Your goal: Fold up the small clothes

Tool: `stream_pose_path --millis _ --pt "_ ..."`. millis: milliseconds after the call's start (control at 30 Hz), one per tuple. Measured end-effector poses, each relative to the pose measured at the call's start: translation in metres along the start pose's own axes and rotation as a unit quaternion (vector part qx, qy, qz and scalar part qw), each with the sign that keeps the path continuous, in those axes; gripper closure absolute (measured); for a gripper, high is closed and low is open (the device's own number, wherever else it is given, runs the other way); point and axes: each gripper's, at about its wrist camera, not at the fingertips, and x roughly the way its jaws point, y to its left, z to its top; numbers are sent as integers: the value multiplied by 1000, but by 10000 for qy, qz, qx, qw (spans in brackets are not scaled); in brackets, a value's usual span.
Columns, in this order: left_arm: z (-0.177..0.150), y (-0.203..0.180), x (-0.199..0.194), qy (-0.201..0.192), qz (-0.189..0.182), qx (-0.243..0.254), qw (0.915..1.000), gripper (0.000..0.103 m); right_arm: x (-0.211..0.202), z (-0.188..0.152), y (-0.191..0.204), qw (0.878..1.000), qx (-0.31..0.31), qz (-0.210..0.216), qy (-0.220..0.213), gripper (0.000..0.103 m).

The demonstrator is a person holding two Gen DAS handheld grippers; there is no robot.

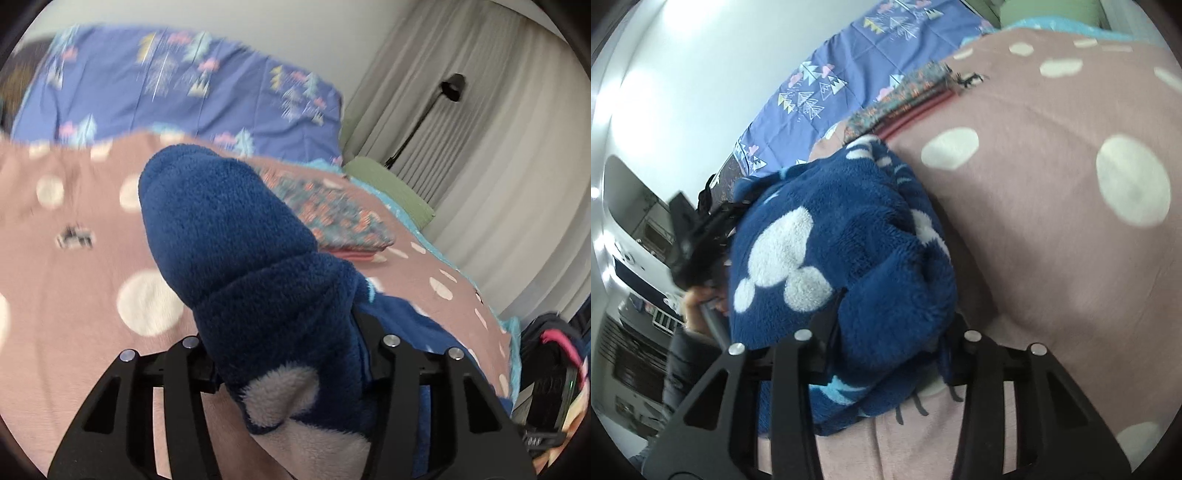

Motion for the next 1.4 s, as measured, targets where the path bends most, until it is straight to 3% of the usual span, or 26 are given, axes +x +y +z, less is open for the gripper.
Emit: stream_pose_path --millis 167,333,600,800,967,1267,1400 --pt "7 -31 -54 -391 332 590 9969 52 -19 22 24 9960 -794 -76 -393 65" --pt "18 -39 -103 -820 532 688 9928 52 -21 49 55 9893 -1344 18 -575 65" --pt "45 -20 -144 -1309 1233 579 9820 52 10 104 117 9739 -2115 206 -796 65" --pt "72 20 -154 -1494 1680 334 9738 52 73 165 162 9707 -2318 477 -408 65" --pt "97 62 -141 -1493 2150 235 9648 52 140 210 206 9656 -2554 316 -365 65" --pt "133 141 -97 -1363 2920 25 9466 52 265 250 254 9568 -2889 -34 -326 67" --pt "136 168 -74 -1385 3314 12 9333 51 315 259 266 9507 -3070 -192 -395 67"
